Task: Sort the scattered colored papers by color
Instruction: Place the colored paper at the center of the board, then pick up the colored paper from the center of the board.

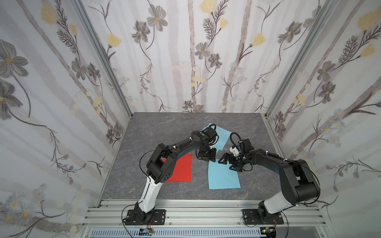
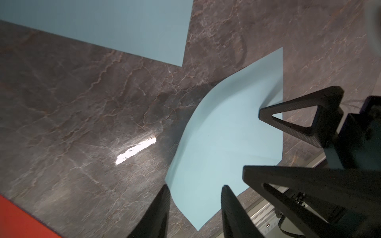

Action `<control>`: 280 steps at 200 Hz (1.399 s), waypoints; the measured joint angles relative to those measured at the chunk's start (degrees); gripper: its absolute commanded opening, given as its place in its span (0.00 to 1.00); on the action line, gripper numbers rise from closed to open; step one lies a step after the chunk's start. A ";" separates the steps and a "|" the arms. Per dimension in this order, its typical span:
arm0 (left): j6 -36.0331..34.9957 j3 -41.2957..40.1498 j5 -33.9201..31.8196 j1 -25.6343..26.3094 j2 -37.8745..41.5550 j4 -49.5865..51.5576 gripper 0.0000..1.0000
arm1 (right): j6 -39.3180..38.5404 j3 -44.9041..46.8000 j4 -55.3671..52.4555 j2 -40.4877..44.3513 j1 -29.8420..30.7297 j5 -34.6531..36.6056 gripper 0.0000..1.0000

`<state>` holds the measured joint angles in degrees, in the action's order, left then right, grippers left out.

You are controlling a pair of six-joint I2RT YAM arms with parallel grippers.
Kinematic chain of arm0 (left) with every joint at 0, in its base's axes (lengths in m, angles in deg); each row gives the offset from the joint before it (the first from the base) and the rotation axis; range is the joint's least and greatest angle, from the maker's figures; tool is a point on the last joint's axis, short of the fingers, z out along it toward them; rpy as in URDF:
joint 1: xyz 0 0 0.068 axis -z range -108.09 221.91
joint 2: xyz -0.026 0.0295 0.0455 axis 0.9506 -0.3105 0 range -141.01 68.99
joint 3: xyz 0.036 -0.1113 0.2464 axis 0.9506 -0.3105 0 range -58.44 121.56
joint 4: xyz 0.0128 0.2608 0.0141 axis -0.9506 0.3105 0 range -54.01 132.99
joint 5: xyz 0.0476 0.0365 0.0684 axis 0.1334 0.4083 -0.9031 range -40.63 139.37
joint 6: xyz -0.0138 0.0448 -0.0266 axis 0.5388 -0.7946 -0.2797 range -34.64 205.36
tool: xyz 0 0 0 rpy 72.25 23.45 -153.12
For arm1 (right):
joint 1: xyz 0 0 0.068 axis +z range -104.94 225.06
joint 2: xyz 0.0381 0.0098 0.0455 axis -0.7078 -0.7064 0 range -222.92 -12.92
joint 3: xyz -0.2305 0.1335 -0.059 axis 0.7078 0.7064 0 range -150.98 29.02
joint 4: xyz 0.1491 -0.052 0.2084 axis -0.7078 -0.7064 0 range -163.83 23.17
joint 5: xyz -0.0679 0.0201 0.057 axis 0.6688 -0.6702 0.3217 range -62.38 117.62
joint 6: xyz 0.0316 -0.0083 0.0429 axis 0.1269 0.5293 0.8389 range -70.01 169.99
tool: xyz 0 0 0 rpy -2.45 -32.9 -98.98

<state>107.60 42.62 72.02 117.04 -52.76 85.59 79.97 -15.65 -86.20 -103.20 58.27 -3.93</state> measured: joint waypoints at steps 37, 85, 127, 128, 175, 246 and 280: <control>-4.02 7.87 -7.72 -1.11 0.79 8.76 0.65 | 0.00 -0.07 -0.07 0.00 0.00 0.00 1.00; -2.23 0.50 -17.97 -9.33 11.39 7.58 0.69 | -0.24 -0.28 -0.55 0.74 0.20 0.90 1.00; 6.43 -19.32 -7.04 -17.64 19.87 -16.79 0.67 | -1.14 -4.04 -6.03 3.21 0.07 4.26 1.00; 6.73 -19.69 -6.47 -17.77 19.80 -17.55 0.67 | -1.16 -4.31 -6.32 3.39 0.07 4.28 1.00; 12.70 -20.20 3.13 -18.67 12.50 -35.69 0.64 | -2.27 -17.09 -11.04 2.36 0.15 4.81 1.00; 20.17 -15.30 3.93 -20.09 3.98 -46.49 0.63 | -10.34 -57.24 -10.95 -32.46 -1.90 3.21 1.00; 22.75 -14.71 3.87 -20.11 2.40 -46.75 0.63 | -10.03 -75.28 -11.47 -46.97 -4.37 3.28 1.00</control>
<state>130.35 27.91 75.89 96.93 -50.36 38.84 69.93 -90.92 -97.68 -150.17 53.90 -0.65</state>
